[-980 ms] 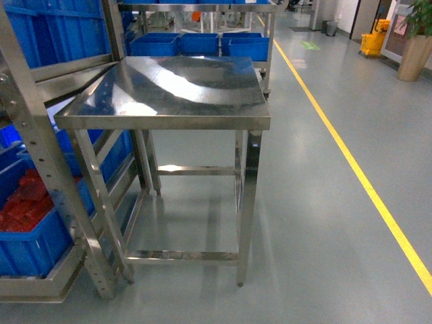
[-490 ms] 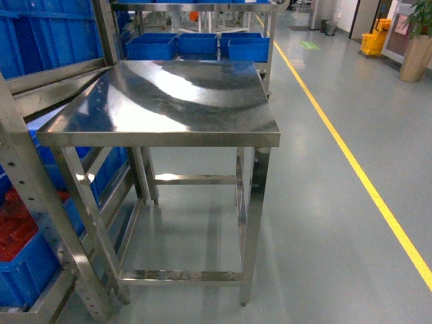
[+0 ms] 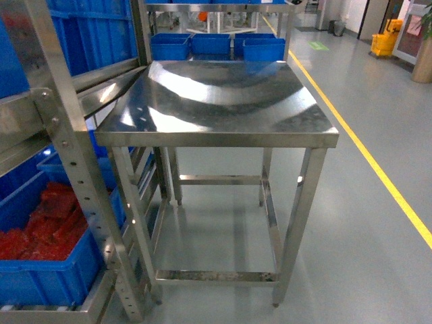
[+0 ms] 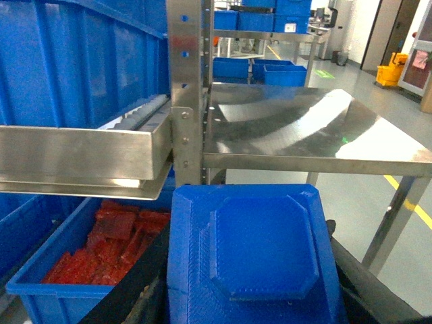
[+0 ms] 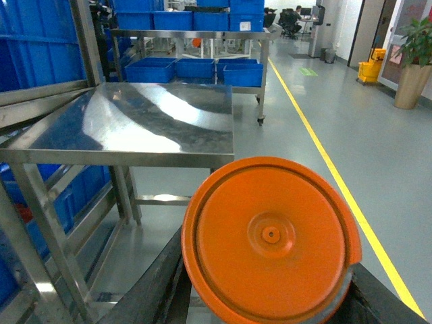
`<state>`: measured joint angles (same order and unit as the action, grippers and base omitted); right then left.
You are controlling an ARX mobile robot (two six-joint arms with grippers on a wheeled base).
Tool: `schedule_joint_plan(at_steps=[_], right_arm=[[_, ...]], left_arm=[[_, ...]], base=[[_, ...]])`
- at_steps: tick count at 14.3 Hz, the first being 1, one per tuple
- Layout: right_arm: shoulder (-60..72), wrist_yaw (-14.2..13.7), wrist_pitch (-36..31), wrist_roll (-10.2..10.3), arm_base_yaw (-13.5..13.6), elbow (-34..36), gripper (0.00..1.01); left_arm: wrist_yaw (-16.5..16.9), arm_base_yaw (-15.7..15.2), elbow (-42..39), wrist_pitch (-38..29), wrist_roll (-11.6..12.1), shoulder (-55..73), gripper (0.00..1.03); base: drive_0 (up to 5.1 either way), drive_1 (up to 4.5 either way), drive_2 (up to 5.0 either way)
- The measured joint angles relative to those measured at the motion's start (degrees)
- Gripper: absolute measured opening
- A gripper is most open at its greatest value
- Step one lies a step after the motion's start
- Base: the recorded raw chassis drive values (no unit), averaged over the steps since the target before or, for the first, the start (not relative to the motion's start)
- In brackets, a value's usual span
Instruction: Sort blue parts and orange caps into right shelf containers
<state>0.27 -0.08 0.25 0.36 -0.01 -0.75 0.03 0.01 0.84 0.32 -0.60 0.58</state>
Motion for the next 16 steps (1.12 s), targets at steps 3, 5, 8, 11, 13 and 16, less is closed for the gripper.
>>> schedule_joint_plan(at_steps=[3, 5, 8, 11, 13, 16], right_arm=[[0.00, 0.00, 0.15, 0.00, 0.00, 0.00, 0.43], [0.00, 0.00, 0.15, 0.00, 0.00, 0.00, 0.43], [0.00, 0.00, 0.17, 0.00, 0.00, 0.00, 0.43], [0.00, 0.04, -0.09, 0.00, 0.00, 0.00, 0.43], [0.00, 0.09, -0.20, 0.00, 0.00, 0.00, 0.43], [0.00, 0.07, -0.13, 0.00, 0.00, 0.00, 0.43]], left_arm=[[-0.09, 0.00, 0.00, 0.15, 0.00, 0.00, 0.44], [-0.04, 0.00, 0.00, 0.13, 0.02, 0.00, 0.44], [-0.02, 0.00, 0.00, 0.13, 0.00, 0.00, 0.44], [-0.02, 0.00, 0.00, 0.11, 0.00, 0.00, 0.44], [-0.07, 0.00, 0.00, 0.11, 0.00, 0.00, 0.44], [-0.11, 0.00, 0.00, 0.02, 0.00, 0.00, 0.44]], base=[[-4.9, 2.46, 2.5], [-5.0, 2.41, 2.4], [-4.9, 2.43, 2.4], [-5.0, 2.40, 2.4], [-5.0, 2.36, 2.4], [-5.0, 1.67, 3.0]])
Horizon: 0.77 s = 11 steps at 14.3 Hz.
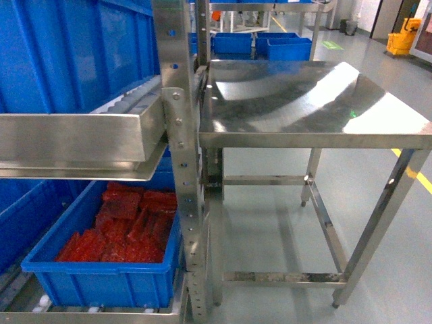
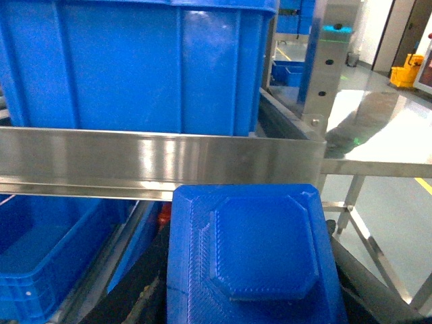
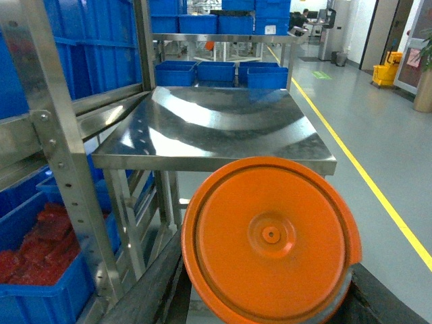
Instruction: Sort blue parts and orange caps into right shelf containers
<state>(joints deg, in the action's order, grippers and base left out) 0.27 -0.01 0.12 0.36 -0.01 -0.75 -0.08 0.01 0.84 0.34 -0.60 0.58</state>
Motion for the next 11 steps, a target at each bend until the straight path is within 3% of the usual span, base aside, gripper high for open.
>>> schedule_joint_plan(at_steps=[7, 11], right_arm=[[0.00, 0.00, 0.24, 0.00, 0.00, 0.00, 0.43], [0.00, 0.00, -0.02, 0.00, 0.00, 0.00, 0.43]], left_arm=[[0.07, 0.00, 0.00, -0.09, 0.00, 0.00, 0.44], [0.07, 0.00, 0.00, -0.04, 0.00, 0.00, 0.44]], base=[[-4.8, 1.07, 3.7], [-5.0, 2.47, 2.5]])
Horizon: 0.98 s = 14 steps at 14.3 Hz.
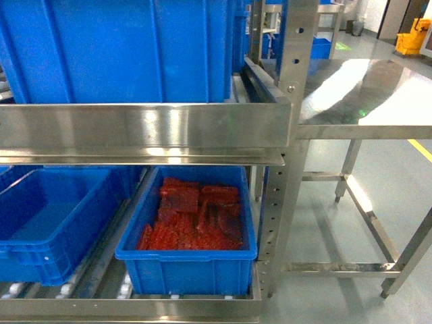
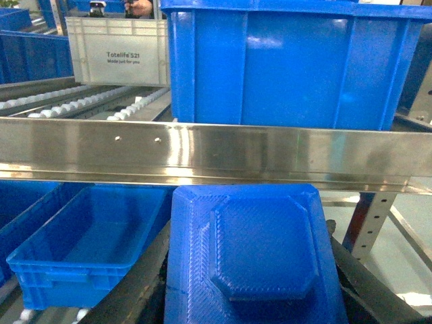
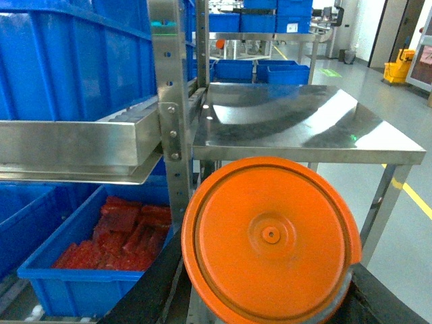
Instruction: Sort blue parts and orange caps into right shelf containers
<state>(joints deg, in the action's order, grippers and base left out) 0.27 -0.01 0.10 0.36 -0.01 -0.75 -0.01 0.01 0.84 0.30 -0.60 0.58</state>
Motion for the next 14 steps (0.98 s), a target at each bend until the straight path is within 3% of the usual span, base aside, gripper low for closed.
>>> schedule_joint_plan(at_steps=[14], right_arm=[[0.00, 0.00, 0.17, 0.00, 0.00, 0.00, 0.42]], left_arm=[[0.00, 0.00, 0.00, 0.11, 0.00, 0.00, 0.44]], base=[[-5.1, 2.40, 2.4]])
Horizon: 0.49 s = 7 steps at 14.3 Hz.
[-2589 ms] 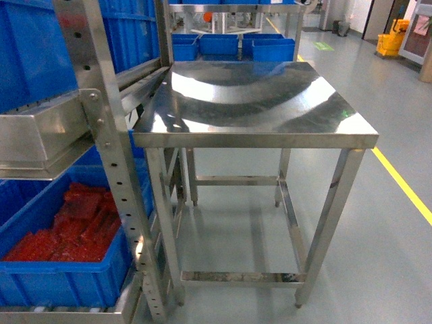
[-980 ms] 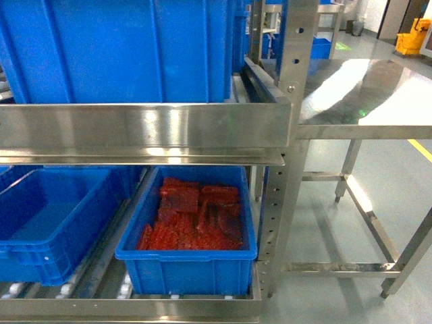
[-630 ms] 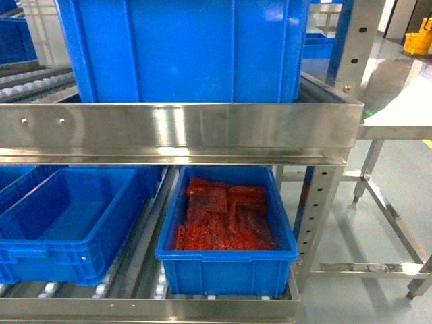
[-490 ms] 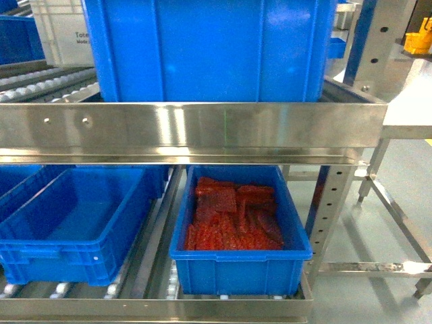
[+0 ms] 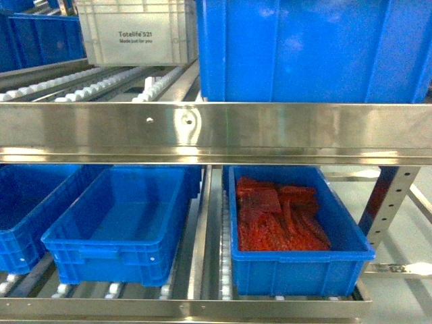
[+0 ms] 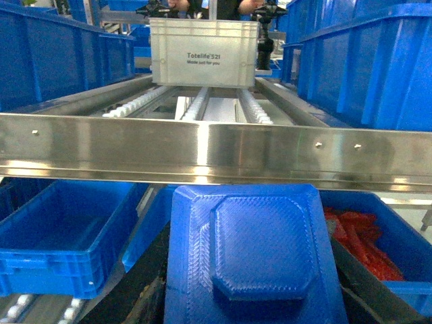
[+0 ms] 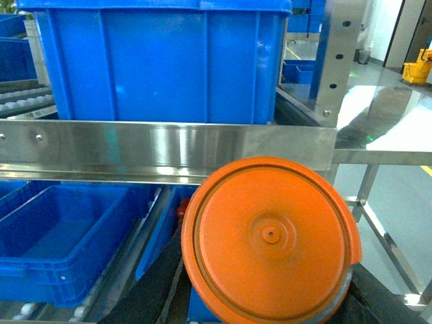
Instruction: Sort blue parts and orange caps into right shelf containers
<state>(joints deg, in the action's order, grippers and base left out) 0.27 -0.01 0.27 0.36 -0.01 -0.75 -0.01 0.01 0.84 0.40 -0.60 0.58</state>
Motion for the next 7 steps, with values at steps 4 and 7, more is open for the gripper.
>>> schedule_joint_plan(at_steps=[4, 7], right_arm=[[0.00, 0.02, 0.11, 0.00, 0.00, 0.00, 0.42], [0.00, 0.02, 0.07, 0.00, 0.00, 0.00, 0.42]], left_arm=[[-0.02, 0.00, 0.00, 0.09, 0.00, 0.00, 0.44], [-0.04, 0.00, 0.00, 0.02, 0.00, 0.00, 0.44]], base=[[-5.0, 2.43, 2.4], [-5.0, 2.43, 2.4]])
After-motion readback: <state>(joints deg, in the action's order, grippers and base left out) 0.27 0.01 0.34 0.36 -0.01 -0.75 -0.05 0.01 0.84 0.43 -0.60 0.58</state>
